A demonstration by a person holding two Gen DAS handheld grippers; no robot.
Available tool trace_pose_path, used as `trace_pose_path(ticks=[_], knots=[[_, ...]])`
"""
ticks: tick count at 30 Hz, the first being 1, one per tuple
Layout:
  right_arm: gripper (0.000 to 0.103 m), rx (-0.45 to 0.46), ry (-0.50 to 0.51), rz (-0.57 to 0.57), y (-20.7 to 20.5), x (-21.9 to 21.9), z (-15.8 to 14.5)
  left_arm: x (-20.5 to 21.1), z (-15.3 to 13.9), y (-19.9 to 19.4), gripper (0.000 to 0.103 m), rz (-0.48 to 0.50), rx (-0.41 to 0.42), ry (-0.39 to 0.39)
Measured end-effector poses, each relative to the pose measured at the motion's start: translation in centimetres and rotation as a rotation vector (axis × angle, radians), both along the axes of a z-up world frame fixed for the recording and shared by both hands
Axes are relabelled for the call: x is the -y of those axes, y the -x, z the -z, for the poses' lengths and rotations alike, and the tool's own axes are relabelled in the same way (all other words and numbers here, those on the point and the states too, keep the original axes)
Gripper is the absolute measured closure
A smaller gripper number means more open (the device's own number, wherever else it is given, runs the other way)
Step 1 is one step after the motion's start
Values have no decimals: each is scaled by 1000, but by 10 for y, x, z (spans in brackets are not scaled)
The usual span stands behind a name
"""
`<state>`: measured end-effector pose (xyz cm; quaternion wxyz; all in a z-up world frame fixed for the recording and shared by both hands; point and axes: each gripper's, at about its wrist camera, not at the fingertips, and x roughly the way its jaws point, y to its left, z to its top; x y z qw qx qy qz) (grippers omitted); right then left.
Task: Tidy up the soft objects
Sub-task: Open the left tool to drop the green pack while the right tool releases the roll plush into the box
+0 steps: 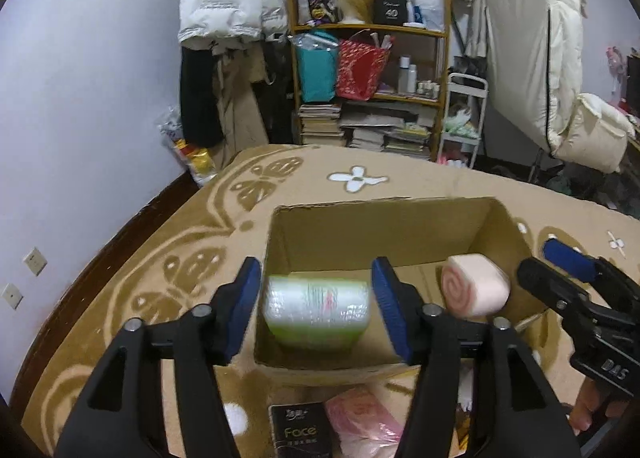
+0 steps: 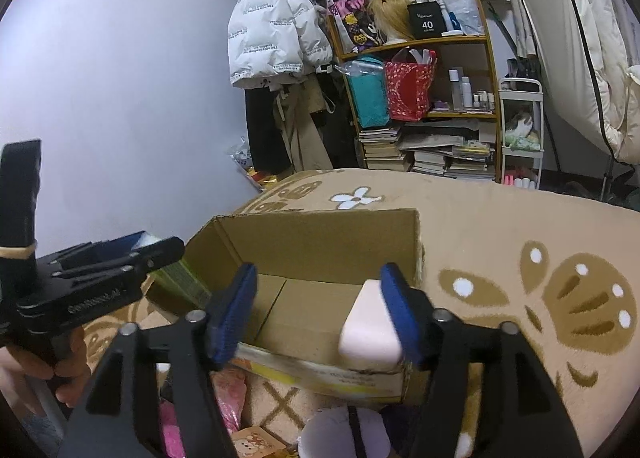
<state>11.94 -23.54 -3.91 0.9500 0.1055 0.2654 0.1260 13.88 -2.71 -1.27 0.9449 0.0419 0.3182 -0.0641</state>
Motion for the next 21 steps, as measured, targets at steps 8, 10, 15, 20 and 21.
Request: trace_pose_path(ticks=[8,10,15,20,21], knots=[[11,6,4,4,4,-3,2,-9,2,-1,10,-44,-35,7],[4,6,11,3,6,-4,2,-10,0,1,5,-56,-34,2],[0,8,7,10,15,-4,0,-15,-4,6,2,-67,-50,0],[0,-8,11,20,23,-5,-3,-20,-9,16,1,-65,-60,20],[0,-13,9,22,25,-5,-4,-20,-10,18,0,-64,-62,22]])
